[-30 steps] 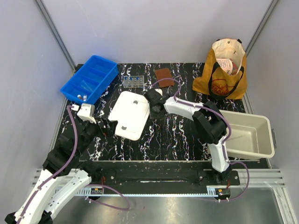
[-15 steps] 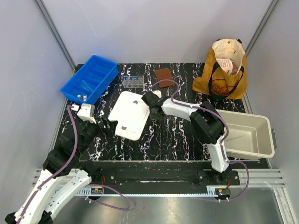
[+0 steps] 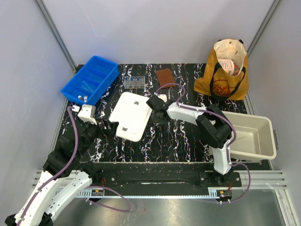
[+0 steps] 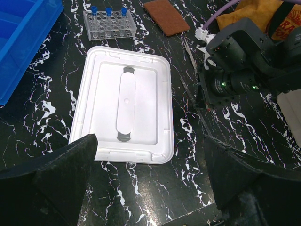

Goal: Organize the chemistry lab equipment

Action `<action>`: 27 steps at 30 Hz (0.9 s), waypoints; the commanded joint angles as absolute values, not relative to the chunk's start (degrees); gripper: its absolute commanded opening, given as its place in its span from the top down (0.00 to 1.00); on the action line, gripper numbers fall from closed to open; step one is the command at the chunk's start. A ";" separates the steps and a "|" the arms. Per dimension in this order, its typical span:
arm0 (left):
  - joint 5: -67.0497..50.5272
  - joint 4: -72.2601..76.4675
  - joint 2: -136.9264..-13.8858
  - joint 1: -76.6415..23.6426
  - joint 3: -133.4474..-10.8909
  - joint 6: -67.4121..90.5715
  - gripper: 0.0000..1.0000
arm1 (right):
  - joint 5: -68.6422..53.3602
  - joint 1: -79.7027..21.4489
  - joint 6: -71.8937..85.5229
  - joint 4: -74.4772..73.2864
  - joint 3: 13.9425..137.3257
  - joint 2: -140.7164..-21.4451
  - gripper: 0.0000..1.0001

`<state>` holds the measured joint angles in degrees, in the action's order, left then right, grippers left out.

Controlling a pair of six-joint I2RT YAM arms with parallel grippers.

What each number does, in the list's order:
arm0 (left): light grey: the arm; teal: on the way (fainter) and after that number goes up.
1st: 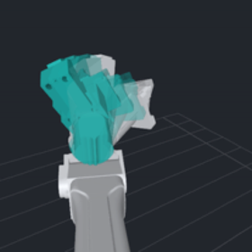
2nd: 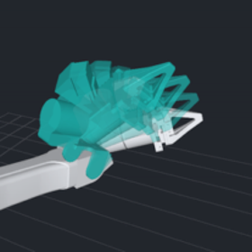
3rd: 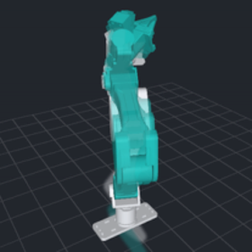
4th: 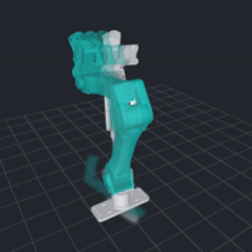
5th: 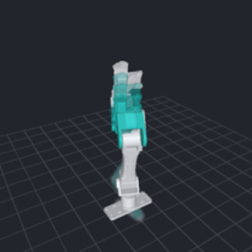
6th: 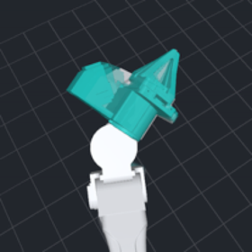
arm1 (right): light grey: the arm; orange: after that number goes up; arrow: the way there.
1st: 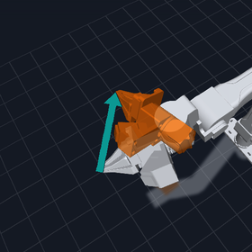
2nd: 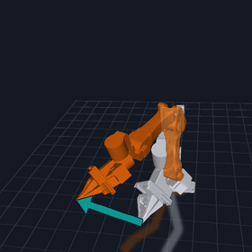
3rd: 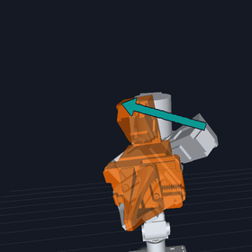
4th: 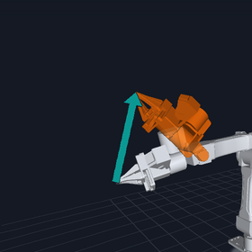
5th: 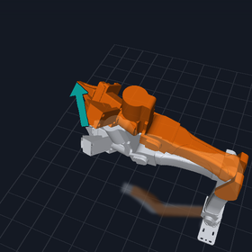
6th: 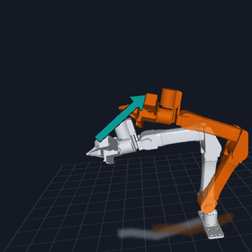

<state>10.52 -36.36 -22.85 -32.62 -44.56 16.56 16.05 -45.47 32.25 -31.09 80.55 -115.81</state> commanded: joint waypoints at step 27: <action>10.02 -33.84 -22.50 -32.78 -44.56 16.96 0.01 | 27.33 -42.02 38.40 -37.95 82.78 -98.97 0.94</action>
